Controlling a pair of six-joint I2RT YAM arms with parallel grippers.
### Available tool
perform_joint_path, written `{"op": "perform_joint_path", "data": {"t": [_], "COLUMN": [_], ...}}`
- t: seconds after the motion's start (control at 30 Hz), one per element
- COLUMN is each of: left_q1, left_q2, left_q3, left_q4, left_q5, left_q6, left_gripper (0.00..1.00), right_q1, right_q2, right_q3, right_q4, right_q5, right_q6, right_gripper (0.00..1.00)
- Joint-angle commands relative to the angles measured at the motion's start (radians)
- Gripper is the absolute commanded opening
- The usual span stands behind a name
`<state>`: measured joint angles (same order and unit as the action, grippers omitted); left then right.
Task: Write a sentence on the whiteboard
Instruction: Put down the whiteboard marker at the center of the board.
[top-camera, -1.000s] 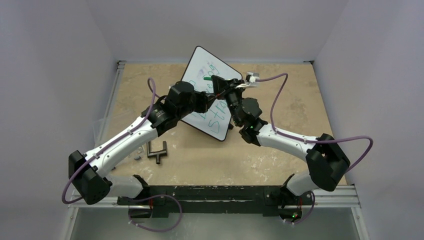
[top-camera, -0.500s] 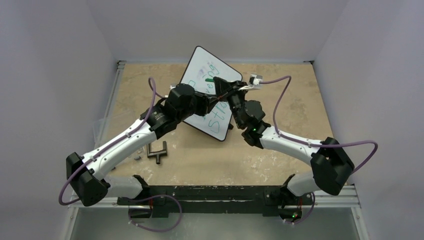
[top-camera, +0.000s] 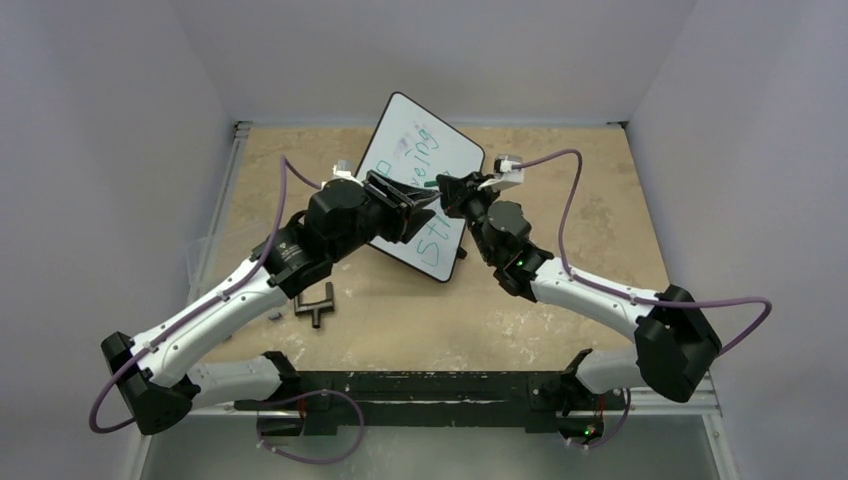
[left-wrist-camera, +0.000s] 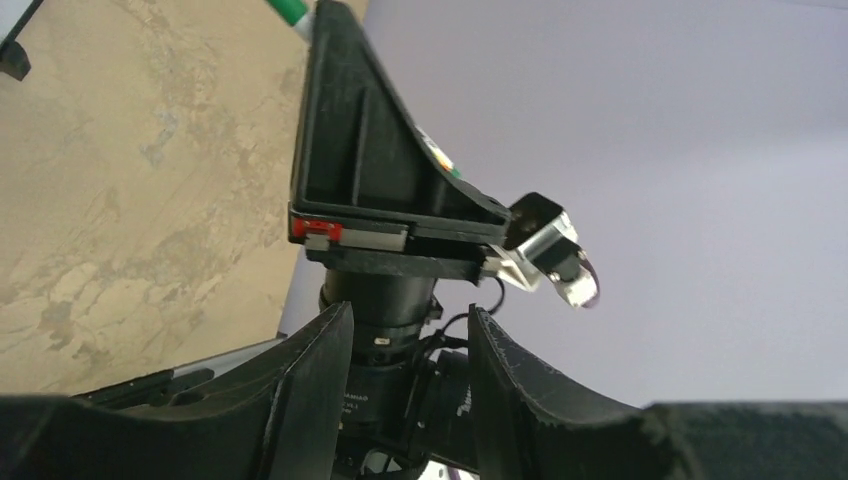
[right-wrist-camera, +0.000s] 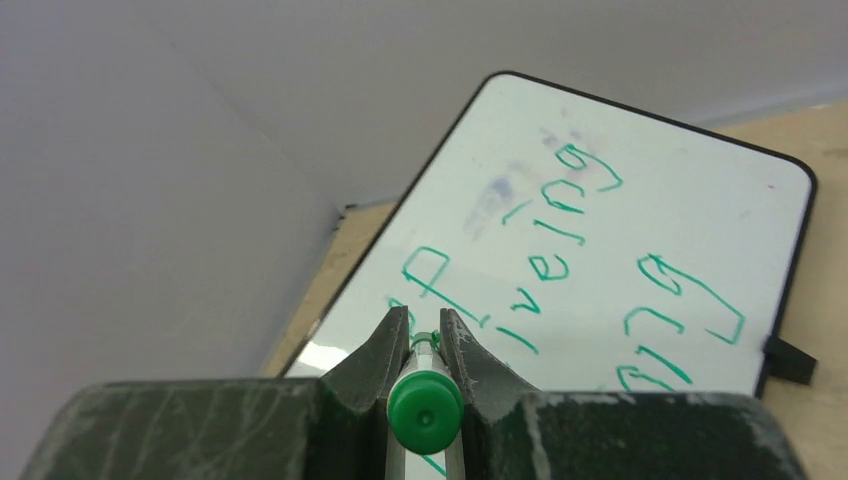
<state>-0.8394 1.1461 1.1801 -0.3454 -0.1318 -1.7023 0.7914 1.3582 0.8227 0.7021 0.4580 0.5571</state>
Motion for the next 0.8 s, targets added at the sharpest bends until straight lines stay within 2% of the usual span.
{"op": "perform_joint_path", "data": {"t": [0.0,0.1,0.23,0.3,0.4,0.6,0.7,0.77], "left_q1": [-0.001,-0.002,0.000,0.002,0.003,0.030,0.059,0.078], "left_q2": [-0.060,-0.093,-0.125,-0.134,-0.145,-0.178,-0.209,-0.234], "left_q3": [-0.011,-0.011,-0.003,0.001,0.000,-0.009,-0.028,-0.037], "left_q4": [-0.003,-0.065,-0.145,-0.165,-0.155,-0.209,-0.232,-0.243], "left_q5": [-0.053,-0.118,-0.202,-0.234,-0.257,-0.315,-0.336,-0.350], "left_q6": [0.120,0.170,0.230,0.271,0.411,0.617,0.688,0.732], "left_gripper": [0.45,0.45,0.45,0.45,0.43,0.43,0.49,0.56], "right_q1": [-0.027,-0.059,-0.147,-0.178,-0.188,-0.195,-0.199,-0.203], "right_q2": [-0.074,-0.117,-0.153,-0.135,-0.082,0.005,0.034,0.068], "right_q3": [0.051,0.076,0.107,0.145,0.199,0.216,0.204,0.202], "right_q4": [-0.322,-0.499,-0.714,-0.837,-1.003,-1.137,-1.151,-1.160], "right_q5": [0.040,0.035,-0.062,-0.105,-0.118,-0.193,-0.238,-0.268], "right_q6": [-0.005,-0.006,-0.009,-0.027,-0.073,-0.107,-0.113,-0.114], "right_gripper": [0.00,0.00,0.00,0.00,0.00,0.00,0.00,0.00]}}
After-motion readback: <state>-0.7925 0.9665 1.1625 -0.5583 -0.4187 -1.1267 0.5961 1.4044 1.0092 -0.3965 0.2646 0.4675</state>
